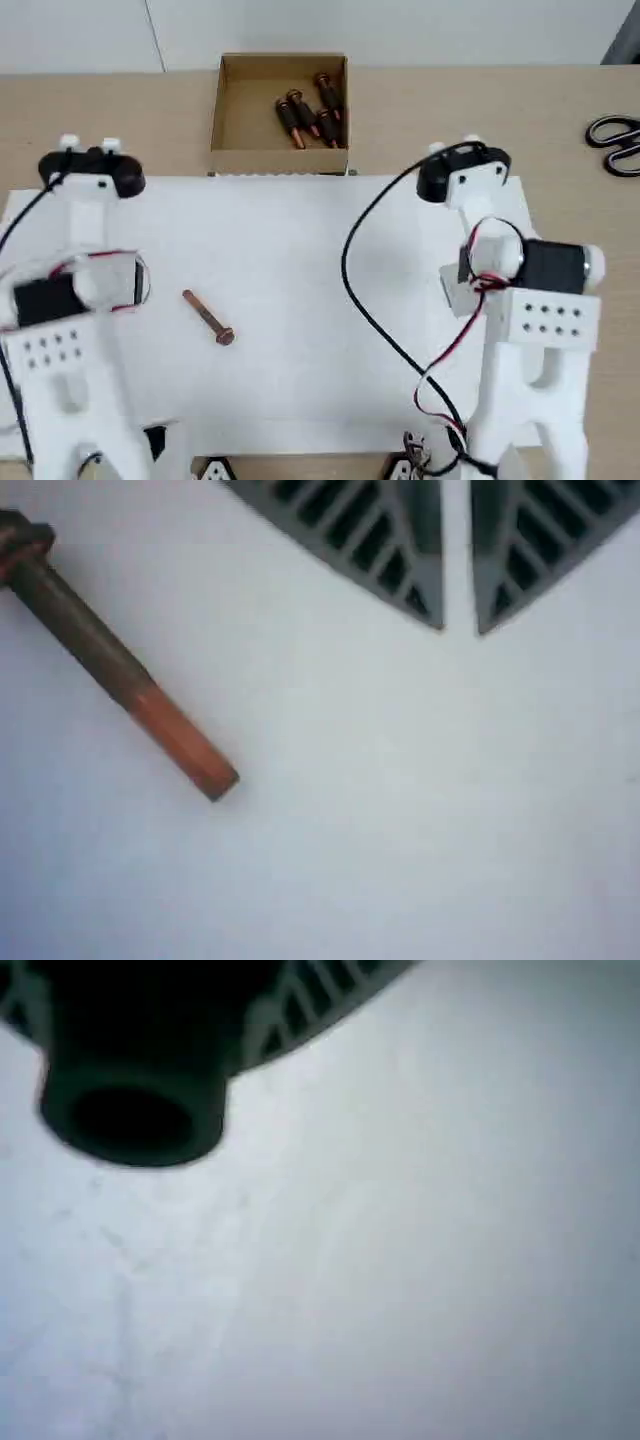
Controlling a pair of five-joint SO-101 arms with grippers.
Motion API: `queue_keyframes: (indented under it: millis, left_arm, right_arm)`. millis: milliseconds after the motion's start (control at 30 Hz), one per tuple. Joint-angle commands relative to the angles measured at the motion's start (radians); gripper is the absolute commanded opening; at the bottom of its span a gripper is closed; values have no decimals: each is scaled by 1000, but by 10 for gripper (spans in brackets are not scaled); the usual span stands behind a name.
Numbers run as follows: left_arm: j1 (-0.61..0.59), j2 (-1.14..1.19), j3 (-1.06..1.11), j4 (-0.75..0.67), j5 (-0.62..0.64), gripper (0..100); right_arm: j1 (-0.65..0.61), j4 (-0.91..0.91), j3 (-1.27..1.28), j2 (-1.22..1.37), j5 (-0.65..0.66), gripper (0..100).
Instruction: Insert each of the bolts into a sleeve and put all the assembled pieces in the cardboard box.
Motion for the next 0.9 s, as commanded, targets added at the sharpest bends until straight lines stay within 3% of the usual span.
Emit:
queue_keyframes:
  millis: [0,167,333,400,667,867]
  left_arm:
    - [23,192,-162,110,8,6]
    - [101,351,-222,186,80,6]
    - [193,474,-220,186,483,6]
    - [212,531,-222,186,589,6]
    - [290,736,-222,186,623,6]
    - [310,787,-226,186,804,6]
  right_arm:
    - [51,1,55,-110,-8,2]
    - [116,1,160,-222,-9,2]
    - [122,-8,229,-309,-11,2]
    - [122,-8,229,-328,-11,2]
    - [122,-8,230,-346,-11,2]
    - [122,-10,233,-346,-11,2]
